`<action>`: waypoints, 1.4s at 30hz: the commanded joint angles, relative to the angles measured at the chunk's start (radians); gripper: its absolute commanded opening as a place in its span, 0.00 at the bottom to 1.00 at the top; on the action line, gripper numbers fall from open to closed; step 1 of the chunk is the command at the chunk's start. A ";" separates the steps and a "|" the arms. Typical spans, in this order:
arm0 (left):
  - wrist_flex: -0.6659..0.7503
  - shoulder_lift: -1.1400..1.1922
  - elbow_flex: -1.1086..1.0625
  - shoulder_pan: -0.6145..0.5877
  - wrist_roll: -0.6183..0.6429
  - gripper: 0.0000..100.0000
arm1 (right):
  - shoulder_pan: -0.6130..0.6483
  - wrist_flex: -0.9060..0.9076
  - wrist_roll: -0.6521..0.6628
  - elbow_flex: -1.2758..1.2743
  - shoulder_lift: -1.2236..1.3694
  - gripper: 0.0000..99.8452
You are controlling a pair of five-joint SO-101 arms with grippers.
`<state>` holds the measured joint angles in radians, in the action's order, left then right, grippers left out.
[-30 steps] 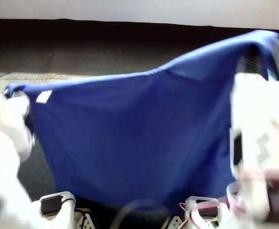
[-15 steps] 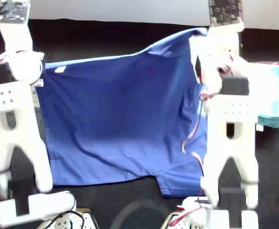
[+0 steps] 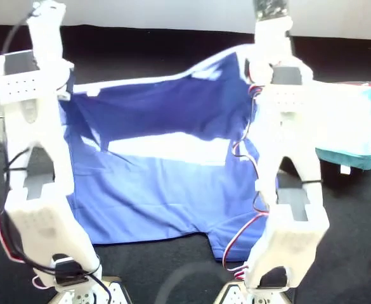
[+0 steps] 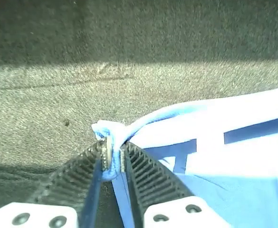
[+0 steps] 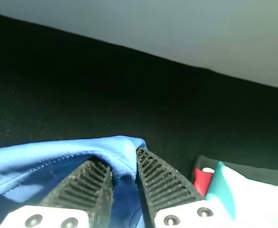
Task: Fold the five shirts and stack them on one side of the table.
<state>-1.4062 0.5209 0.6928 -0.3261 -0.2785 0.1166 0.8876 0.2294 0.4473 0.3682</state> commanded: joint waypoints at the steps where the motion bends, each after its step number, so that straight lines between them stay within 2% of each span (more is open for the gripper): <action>1: -0.006 0.074 0.077 0.022 -0.005 0.01 | 0.013 0.018 0.003 0.053 0.051 0.01; 5: -0.008 0.162 0.090 0.027 -0.005 0.01 | 0.028 0.048 0.003 0.051 0.139 0.01; 13: -0.132 0.260 0.090 0.027 -0.005 0.01 | 0.033 0.242 0.002 0.062 0.254 0.01; 23: -0.347 0.124 0.087 0.027 -0.005 0.01 | 0.012 0.455 0.002 0.056 0.005 0.01; 27: -0.361 0.042 0.056 0.025 -0.005 0.01 | 0.007 0.553 0.003 0.053 -0.108 0.01; 30: -0.362 -0.061 -0.050 0.030 -0.005 0.01 | 0.005 0.624 0.003 0.051 -0.166 0.01; 39: -0.354 -0.410 -0.550 0.039 -0.008 0.01 | 0.002 0.863 0.005 0.051 -0.237 0.01; 42: -0.353 -0.487 -0.661 0.041 -0.008 0.01 | 0.001 0.868 0.005 -0.016 -0.280 0.01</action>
<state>-1.7561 0.1404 0.1128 -0.3000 -0.2800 0.1350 1.7331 0.2294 0.4549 0.1872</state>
